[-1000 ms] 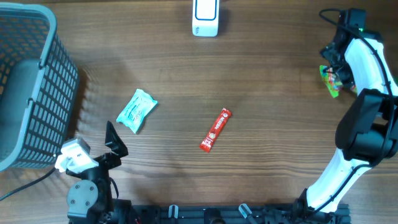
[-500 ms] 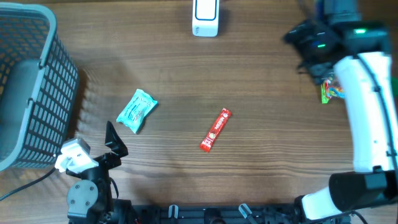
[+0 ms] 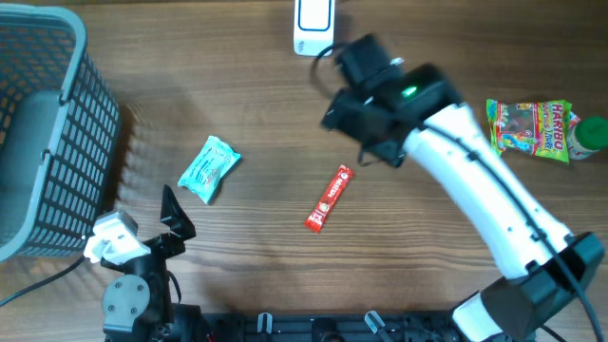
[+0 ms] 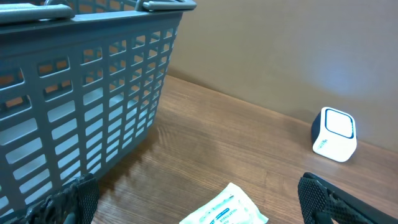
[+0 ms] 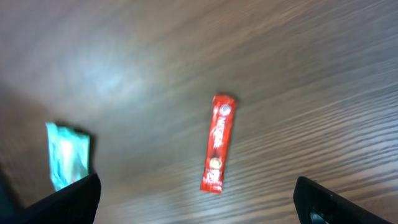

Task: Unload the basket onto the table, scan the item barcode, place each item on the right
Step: 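Move the right gripper to the red Nescafe stick and grasp it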

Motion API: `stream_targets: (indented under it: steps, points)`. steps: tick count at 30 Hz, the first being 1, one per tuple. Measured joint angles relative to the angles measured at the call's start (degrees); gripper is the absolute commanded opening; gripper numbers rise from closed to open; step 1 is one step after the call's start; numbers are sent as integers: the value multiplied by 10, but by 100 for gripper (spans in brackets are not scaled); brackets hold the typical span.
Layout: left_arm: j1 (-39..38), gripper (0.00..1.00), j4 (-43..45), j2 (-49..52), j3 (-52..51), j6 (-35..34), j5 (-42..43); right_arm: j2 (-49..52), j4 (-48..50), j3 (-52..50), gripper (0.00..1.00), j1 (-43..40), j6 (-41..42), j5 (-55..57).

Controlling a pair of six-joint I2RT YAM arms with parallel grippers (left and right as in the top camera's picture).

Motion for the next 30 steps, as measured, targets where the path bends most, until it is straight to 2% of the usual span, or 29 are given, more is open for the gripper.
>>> stream_targets:
  steps: [5, 10, 15, 20, 27, 30]
  points:
    - [0, 100, 0, 0, 0, 0, 0, 2, 53, -36, 100, 56, 2, 26]
    - [0, 100, 0, 0, 0, 0, 0, 3, 115, -101, 100, 59, 2, 29]
    - [0, 100, 0, 0, 0, 0, 0, 12, 217, -181, 100, 59, 5, -5]
    - [0, 100, 0, 0, 0, 0, 0, 36, 228, -200, 99, 59, 32, -26]
    - [0, 100, 0, 0, 0, 0, 0, 79, 211, -200, 79, 59, 49, -59]
    - [0, 100, 0, 0, 0, 0, 0, 120, 234, -200, 75, 59, 51, -73]
